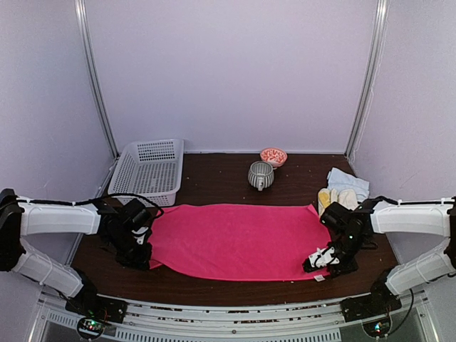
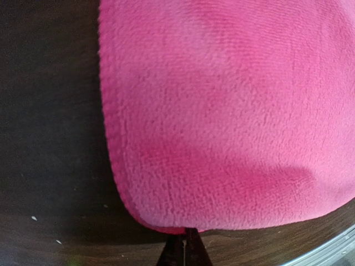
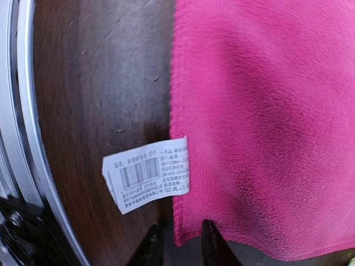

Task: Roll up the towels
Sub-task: Smooth out the towel at the center of the board, then move the towel to the corner of the board.

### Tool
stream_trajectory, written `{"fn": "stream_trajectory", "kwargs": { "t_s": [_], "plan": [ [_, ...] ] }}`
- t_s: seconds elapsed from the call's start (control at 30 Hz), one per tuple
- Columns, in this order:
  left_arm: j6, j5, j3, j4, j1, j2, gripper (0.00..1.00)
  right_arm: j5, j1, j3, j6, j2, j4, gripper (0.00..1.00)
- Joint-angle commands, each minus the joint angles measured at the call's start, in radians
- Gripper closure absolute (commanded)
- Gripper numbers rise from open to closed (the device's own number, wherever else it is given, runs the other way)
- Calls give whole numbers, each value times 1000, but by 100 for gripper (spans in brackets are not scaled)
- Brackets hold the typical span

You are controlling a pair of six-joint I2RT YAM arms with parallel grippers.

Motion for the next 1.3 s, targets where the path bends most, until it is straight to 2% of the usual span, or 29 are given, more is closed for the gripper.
{"fn": "stream_trajectory", "kwargs": {
  "t_s": [0.0,0.07,0.13,0.47,0.8,0.87,1.0,1.17,1.27],
  "plan": [
    [-5,-18,8,34,3,8,100,33,8,-19,-2,-29,34,88],
    [-3,-16,17,25,2,0,100,37,8,-17,-14,-45,19,97],
    [-3,-10,38,-7,2,-12,100,49,8,-12,-28,-69,-2,100],
    [37,49,165,-326,2,-102,100,153,7,21,-77,-210,-177,100],
    [90,119,176,-425,1,-114,100,164,7,108,-136,-255,-309,100],
    [92,119,188,-440,1,-122,100,156,7,132,-151,-249,-340,95],
    [87,75,264,-444,1,-126,100,137,7,208,-196,-228,-446,62],
    [110,-1,362,-341,2,-33,100,135,-3,289,-158,-209,-426,59],
    [148,-6,369,-216,1,30,100,57,-55,353,-97,-135,-353,59]
  ]
}}
